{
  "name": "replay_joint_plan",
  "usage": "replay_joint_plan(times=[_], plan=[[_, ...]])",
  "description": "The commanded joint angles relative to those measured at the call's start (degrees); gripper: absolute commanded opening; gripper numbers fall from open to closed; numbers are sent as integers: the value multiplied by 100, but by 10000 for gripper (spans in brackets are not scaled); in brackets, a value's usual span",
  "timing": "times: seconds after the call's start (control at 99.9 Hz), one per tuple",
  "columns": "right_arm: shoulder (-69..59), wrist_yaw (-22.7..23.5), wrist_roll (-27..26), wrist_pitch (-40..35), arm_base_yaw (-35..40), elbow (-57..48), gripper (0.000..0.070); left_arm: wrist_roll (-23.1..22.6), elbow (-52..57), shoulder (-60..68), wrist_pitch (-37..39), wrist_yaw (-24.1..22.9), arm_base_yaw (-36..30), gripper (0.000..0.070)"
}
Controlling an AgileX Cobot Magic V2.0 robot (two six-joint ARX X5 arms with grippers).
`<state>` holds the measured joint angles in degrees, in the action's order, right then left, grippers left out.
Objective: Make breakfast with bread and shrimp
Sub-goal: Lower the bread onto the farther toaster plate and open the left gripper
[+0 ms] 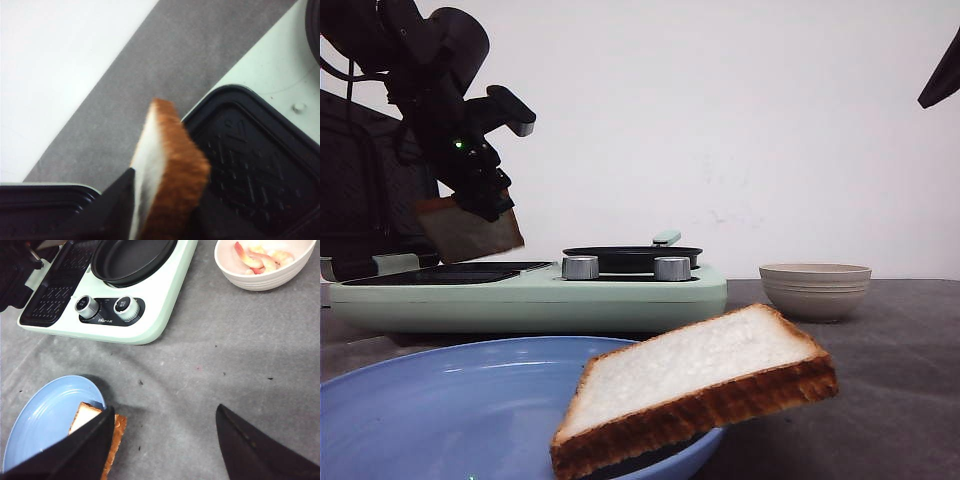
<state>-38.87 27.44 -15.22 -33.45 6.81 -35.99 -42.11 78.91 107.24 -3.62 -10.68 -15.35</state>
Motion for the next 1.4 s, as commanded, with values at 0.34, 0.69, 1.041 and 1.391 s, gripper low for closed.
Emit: replay_joint_plan(times=[0.34, 0.69, 1.041, 1.391], plan=[[-33, 24, 87, 33, 24, -85, 397, 111, 140, 144, -507, 20, -234, 162], [-33, 24, 92, 33, 24, -85, 397, 229, 140, 142, -938, 20, -334, 164], [-33, 24, 105, 31, 24, -85, 397, 588, 146, 90, -1176, 94, -396, 254], [-33, 22, 107, 33, 24, -85, 397, 1423, 494, 68, -1270, 673, -396, 326]])
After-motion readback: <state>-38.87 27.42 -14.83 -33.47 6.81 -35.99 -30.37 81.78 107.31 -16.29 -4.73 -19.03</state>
